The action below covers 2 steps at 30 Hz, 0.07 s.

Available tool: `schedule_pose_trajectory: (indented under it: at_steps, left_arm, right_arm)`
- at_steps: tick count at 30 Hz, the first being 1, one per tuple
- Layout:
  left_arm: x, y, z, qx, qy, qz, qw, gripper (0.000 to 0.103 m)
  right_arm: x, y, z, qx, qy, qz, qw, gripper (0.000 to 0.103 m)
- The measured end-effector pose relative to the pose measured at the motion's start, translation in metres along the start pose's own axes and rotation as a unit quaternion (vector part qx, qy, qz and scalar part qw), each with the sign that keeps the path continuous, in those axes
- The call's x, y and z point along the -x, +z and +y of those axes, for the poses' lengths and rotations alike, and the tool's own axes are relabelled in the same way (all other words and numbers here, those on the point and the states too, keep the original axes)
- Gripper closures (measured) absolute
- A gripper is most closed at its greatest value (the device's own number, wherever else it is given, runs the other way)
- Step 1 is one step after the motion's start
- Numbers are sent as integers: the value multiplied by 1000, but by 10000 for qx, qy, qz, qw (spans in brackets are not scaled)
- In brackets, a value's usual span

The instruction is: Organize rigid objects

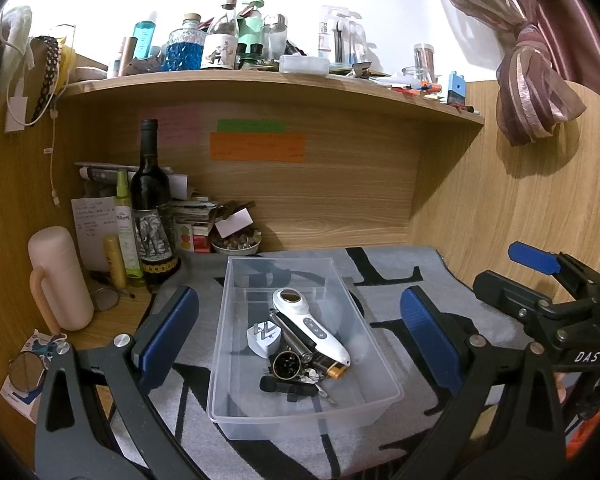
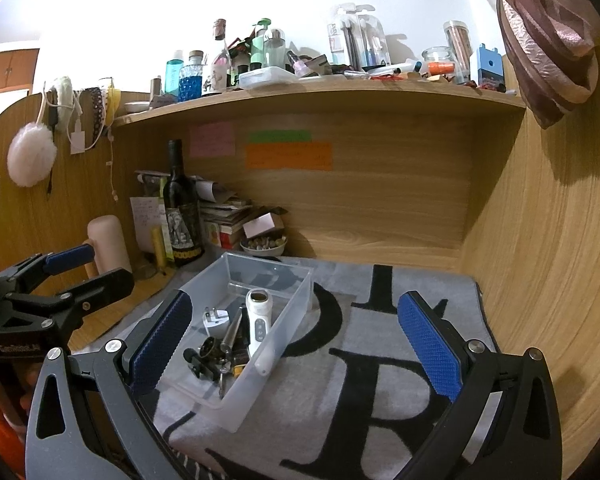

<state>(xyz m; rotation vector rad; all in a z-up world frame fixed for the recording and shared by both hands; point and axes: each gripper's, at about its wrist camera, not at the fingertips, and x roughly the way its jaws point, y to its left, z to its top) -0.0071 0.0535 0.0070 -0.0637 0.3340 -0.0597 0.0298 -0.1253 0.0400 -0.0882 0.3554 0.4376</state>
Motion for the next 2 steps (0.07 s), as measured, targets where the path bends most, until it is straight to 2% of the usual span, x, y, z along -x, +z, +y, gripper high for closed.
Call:
schedule_pose_trajectory:
  at_steps: [2]
  left_arm:
    - [0, 0, 0, -3, -2, 20, 10000, 1]
  right_arm:
    - [0, 0, 0, 8, -2, 1, 10000, 0]
